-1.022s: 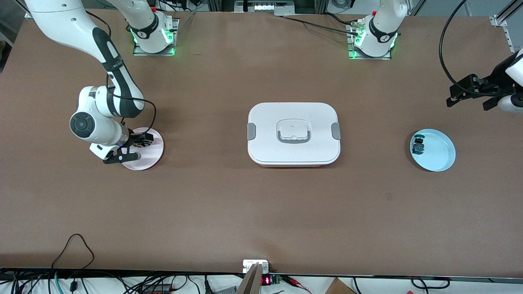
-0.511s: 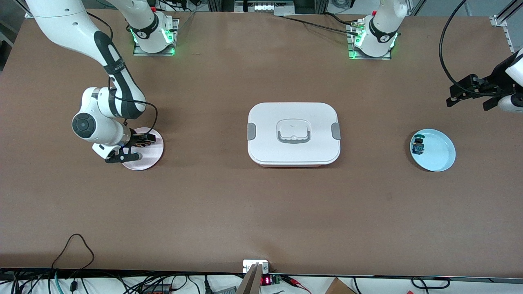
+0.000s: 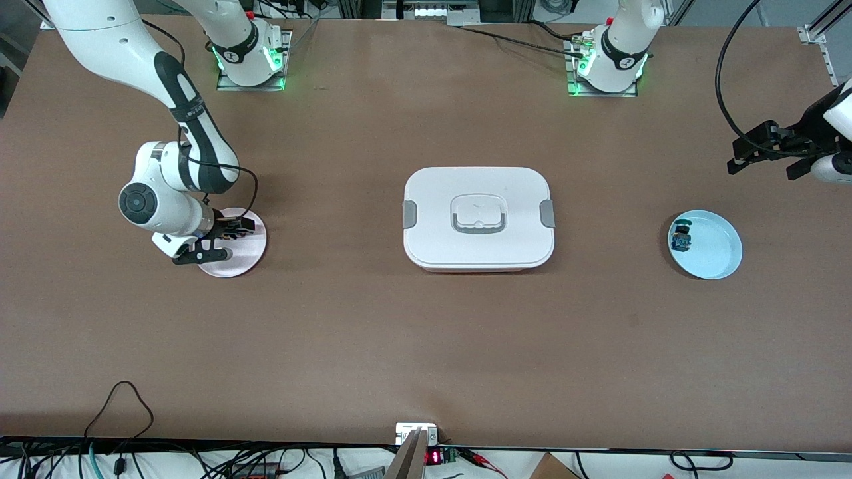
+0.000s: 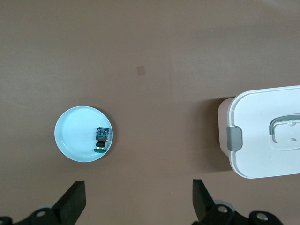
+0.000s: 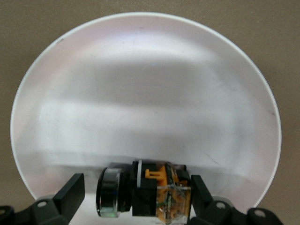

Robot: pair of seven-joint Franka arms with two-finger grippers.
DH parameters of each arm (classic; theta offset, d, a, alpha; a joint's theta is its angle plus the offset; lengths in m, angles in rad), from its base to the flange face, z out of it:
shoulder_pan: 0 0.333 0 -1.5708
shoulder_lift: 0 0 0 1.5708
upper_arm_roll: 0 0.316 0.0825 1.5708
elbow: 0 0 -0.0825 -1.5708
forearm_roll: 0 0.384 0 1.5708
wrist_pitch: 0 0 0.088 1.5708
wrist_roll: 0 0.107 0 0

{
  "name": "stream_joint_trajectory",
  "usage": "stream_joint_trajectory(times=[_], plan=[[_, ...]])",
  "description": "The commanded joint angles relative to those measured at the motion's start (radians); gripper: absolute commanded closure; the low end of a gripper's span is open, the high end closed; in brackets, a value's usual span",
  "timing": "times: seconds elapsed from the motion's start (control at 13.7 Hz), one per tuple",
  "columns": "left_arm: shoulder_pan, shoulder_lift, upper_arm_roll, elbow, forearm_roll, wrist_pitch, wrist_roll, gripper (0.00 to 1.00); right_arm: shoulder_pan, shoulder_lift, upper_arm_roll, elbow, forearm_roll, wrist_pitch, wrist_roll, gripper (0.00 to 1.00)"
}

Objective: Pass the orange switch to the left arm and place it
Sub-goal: 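Close the right gripper on the orange switch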

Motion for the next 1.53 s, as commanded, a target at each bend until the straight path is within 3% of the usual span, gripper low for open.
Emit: stream_joint_trajectory(times=[0.0,0.51,0.73,1.02,1.1,1.17,1.46], plan=[[-0.004,0.005,0.002,0.024,0.013,-0.02,0.015,0.0,-0.003,-0.003,0.005,-0.012,0.014,0.017,-0.003,0.01],[-0.004,0.005,0.002,0.024,0.015,-0.02,0.015,0.0,-0.003,-0.003,0.005,-0.012,0.014,0.009,0.002,0.05],[-0.004,0.005,0.002,0.022,0.015,-0.023,0.014,0.0,-0.003,-0.003,0.005,-0.011,0.014,0.009,-0.005,0.19],[0.002,0.011,0.005,0.021,0.026,-0.018,0.014,0.0,-0.008,-0.003,0.005,-0.009,0.014,0.015,-0.002,0.3],[0.007,0.013,0.005,0.018,0.026,-0.02,0.014,0.0,-0.006,-0.003,0.005,-0.009,0.014,0.015,-0.002,0.37],[0.008,0.016,0.005,0.019,0.026,-0.02,0.014,0.0,-0.006,-0.003,0.005,-0.008,0.014,0.015,0.0,0.5],[0.008,0.03,0.013,0.021,0.039,-0.014,0.012,0.0,-0.006,-0.003,0.005,-0.008,0.014,0.015,-0.002,0.6]])
